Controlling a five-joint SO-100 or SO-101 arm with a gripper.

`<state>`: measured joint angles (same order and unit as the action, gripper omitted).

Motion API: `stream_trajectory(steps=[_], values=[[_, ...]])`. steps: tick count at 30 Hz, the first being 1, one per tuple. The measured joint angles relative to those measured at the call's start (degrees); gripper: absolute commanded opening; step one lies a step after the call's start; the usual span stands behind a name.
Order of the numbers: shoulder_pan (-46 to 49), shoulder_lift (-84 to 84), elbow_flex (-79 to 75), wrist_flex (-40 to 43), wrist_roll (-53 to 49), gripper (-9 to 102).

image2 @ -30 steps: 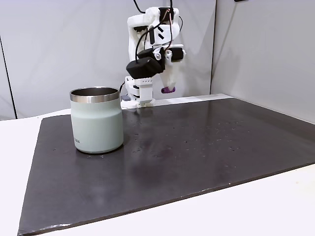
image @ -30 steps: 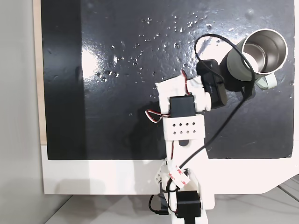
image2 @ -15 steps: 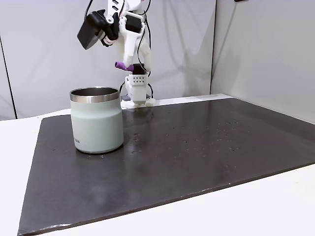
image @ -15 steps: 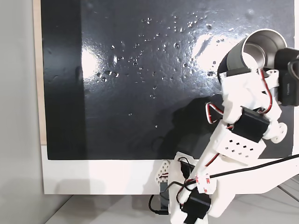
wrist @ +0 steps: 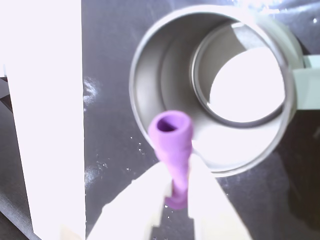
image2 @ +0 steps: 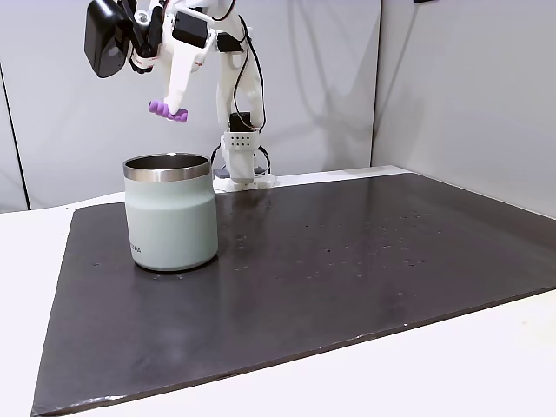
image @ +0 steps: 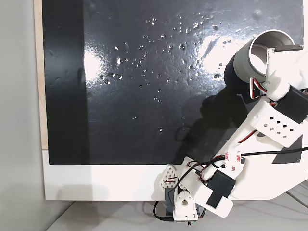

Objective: Grasp a pengrip and put it in the cup.

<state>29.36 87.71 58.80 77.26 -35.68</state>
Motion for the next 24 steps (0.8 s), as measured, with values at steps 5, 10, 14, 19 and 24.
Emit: stream_trajectory(steps=[5,10,14,19,24], values=[[-0.18,0.0,0.0,-1.23,0.0,3],[0.35,0.0,0.0,-1.41,-0.35,34],[0.26,0.0,0.0,-1.41,-0.97,35],[0.18,0.0,0.0,-1.41,-1.05,35],[0.26,0.0,0.0,-1.23,-1.05,35]])
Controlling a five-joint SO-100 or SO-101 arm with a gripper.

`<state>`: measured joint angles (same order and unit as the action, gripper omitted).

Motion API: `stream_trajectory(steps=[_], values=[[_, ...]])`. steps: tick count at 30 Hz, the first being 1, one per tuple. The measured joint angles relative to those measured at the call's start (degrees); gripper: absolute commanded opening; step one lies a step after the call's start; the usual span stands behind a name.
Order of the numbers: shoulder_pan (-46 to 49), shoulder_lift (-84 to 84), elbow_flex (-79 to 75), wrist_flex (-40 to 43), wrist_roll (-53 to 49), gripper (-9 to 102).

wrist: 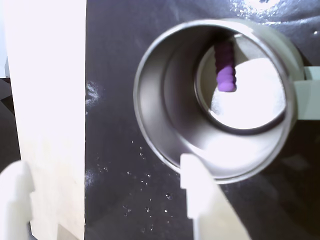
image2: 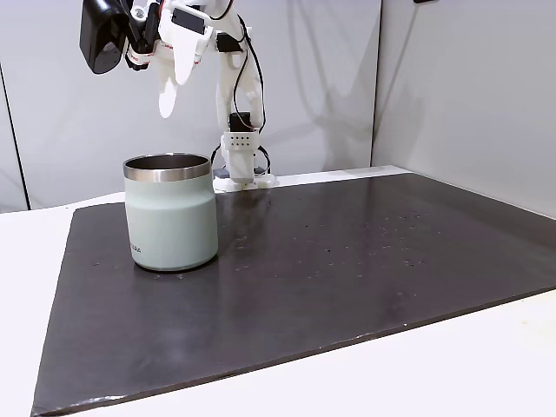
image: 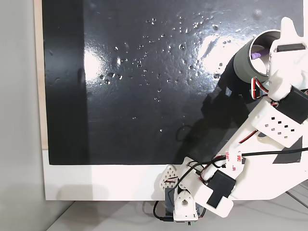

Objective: Grasp a pengrip and put it in the cup.

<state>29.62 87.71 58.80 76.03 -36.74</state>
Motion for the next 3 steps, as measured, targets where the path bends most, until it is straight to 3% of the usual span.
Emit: stream_trajectory(steps=[3], values=[[-0.09,0.0,0.0,0.09,0.0,35]])
